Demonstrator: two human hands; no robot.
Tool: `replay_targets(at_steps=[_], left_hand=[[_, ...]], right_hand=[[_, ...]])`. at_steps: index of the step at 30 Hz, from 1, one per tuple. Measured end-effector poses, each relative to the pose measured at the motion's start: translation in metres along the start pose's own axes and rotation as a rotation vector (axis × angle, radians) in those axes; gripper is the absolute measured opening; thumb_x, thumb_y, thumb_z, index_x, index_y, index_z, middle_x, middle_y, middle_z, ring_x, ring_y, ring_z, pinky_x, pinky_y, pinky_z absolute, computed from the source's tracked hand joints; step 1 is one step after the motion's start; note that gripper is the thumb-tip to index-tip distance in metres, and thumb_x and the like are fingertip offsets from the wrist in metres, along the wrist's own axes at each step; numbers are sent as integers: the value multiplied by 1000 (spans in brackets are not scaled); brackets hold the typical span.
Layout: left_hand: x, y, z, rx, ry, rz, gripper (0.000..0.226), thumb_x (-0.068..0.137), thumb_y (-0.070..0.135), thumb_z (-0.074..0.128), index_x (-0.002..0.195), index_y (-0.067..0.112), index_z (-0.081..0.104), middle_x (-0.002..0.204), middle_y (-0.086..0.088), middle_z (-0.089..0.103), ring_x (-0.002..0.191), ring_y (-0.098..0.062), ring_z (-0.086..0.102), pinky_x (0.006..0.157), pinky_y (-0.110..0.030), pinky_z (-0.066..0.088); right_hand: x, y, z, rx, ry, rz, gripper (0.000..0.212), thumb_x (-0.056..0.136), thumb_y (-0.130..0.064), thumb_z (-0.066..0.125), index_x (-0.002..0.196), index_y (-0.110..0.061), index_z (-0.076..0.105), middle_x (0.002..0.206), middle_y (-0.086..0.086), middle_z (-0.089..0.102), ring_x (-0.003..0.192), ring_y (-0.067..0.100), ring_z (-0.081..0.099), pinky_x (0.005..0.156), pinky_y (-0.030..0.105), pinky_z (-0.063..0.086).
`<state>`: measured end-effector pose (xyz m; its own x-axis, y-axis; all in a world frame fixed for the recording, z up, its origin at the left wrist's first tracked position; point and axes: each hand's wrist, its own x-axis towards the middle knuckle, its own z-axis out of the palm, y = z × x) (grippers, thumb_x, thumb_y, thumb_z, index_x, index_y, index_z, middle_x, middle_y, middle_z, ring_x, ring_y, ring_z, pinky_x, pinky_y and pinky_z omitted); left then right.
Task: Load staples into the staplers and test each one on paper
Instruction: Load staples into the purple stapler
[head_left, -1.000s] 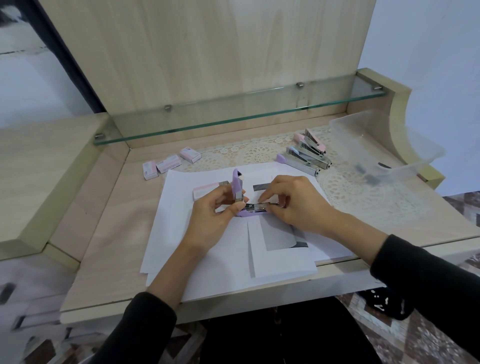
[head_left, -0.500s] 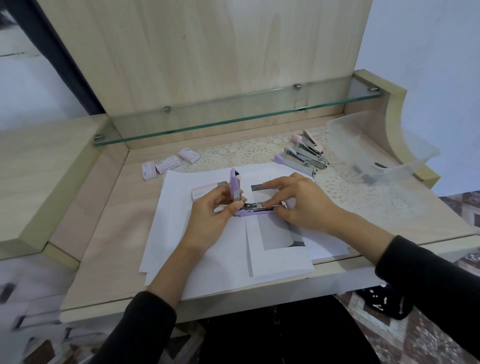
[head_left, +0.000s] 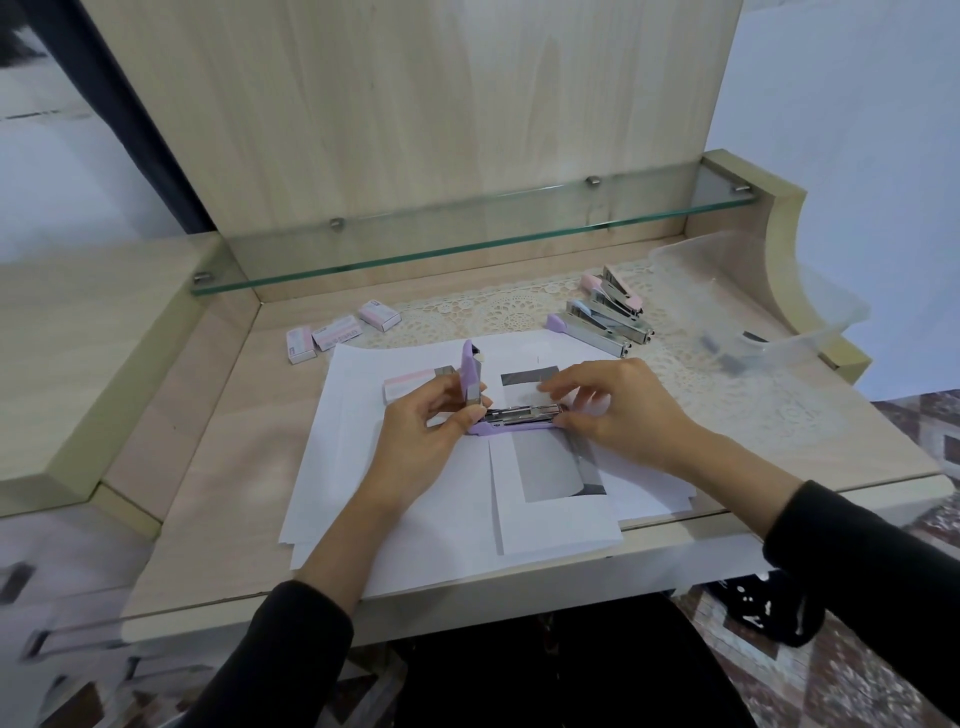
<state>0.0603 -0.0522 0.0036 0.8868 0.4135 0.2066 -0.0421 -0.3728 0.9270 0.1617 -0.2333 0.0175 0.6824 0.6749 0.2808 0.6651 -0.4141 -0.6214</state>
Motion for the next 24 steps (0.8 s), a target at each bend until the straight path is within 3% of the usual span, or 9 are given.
replay_targets(at_steps=[3, 6, 12, 17, 22, 24], left_hand=[[0, 0, 0, -6, -4, 5, 19, 82, 4, 62, 101, 8, 64, 91, 4, 65, 77, 5, 60, 73, -8, 47], [1, -1, 0, 5, -4, 7, 19, 83, 3, 61, 100, 10, 63, 91, 5, 66, 78, 4, 61, 75, -9, 48], [0, 0, -3, 67, 46, 71, 18, 82, -3, 60, 92, 12, 64, 92, 1, 63, 82, 9, 56, 76, -6, 42], [0, 0, -4, 54, 42, 73, 14, 81, -4, 61, 85, 9, 64, 84, 3, 62, 71, 7, 57, 69, -6, 42], [-1, -1, -3, 36, 55, 64, 10, 79, -1, 65, 81, 8, 66, 79, 1, 65, 68, 1, 57, 70, -10, 46], [-1, 0, -3, 31, 68, 65, 8, 78, 1, 67, 84, 7, 66, 81, 0, 66, 69, 1, 58, 72, -10, 46]], right_hand=[[1, -3, 5, -41, -12, 16, 33, 71, -16, 76, 104, -20, 69, 80, -8, 62, 59, 8, 51, 61, 17, 37], [2, -1, 11, -32, 1, 20, 22, 72, -18, 76, 94, -17, 73, 77, -8, 57, 63, 11, 48, 63, 23, 35], [3, 1, 14, -6, -15, 29, 14, 72, -18, 76, 86, -17, 75, 81, -1, 64, 62, 1, 46, 60, 15, 34], [10, -17, 12, 25, 36, 2, 20, 73, -21, 74, 93, -16, 73, 91, 1, 68, 65, 14, 51, 67, 26, 39], [20, -45, 18, 89, 32, -93, 17, 76, -18, 72, 93, -19, 73, 85, -1, 66, 67, 17, 55, 79, 34, 42], [21, -47, 22, 61, 27, -129, 14, 76, -17, 72, 89, -18, 75, 88, 0, 69, 65, 19, 55, 74, 36, 46]])
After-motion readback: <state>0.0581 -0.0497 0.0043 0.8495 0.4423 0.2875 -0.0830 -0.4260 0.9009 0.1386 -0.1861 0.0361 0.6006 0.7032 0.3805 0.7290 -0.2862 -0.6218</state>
